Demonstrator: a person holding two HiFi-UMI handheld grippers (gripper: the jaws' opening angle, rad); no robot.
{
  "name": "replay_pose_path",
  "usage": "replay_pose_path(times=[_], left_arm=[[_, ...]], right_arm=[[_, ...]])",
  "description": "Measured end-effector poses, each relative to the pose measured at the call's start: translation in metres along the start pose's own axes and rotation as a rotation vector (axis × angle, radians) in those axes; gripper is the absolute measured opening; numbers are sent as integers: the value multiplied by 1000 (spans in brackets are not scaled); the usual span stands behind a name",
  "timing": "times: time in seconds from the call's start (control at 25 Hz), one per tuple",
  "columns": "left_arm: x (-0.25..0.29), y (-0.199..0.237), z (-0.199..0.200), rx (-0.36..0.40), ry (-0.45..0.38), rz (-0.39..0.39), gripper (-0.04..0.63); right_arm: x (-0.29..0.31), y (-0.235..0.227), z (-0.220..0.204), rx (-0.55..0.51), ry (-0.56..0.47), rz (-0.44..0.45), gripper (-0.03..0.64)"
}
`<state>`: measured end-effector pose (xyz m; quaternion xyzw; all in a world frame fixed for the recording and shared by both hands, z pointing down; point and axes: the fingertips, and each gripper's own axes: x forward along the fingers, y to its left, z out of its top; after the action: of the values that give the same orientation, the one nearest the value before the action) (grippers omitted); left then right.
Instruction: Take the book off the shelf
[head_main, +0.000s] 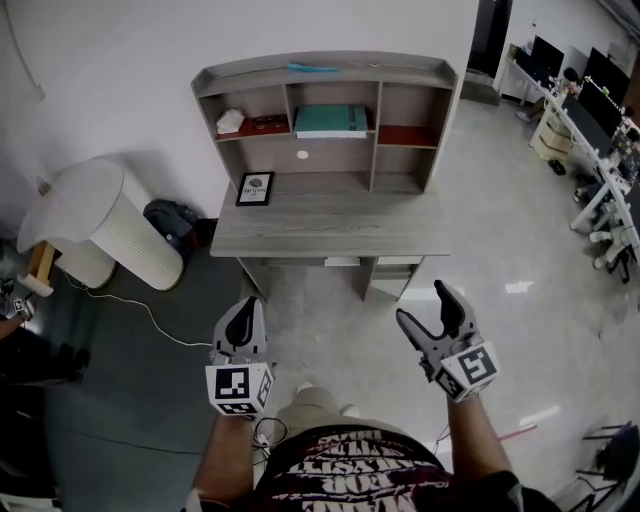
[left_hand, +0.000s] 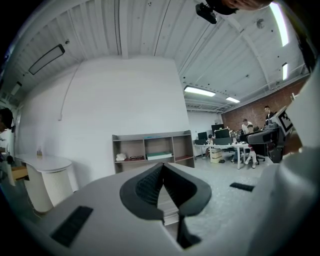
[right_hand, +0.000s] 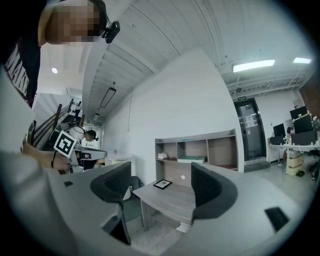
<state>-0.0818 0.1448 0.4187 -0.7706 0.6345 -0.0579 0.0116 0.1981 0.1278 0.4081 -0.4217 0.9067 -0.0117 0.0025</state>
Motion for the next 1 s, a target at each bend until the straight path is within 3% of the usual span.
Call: replay_pose_path(times=[0.24, 1.0], left_arm=[[18, -6, 16, 20, -34, -15, 5], [89, 6, 5, 18, -9, -86, 5]], right_arm=[[9, -9, 2, -20, -2, 18, 373], [64, -35, -9, -31, 44, 13, 373]])
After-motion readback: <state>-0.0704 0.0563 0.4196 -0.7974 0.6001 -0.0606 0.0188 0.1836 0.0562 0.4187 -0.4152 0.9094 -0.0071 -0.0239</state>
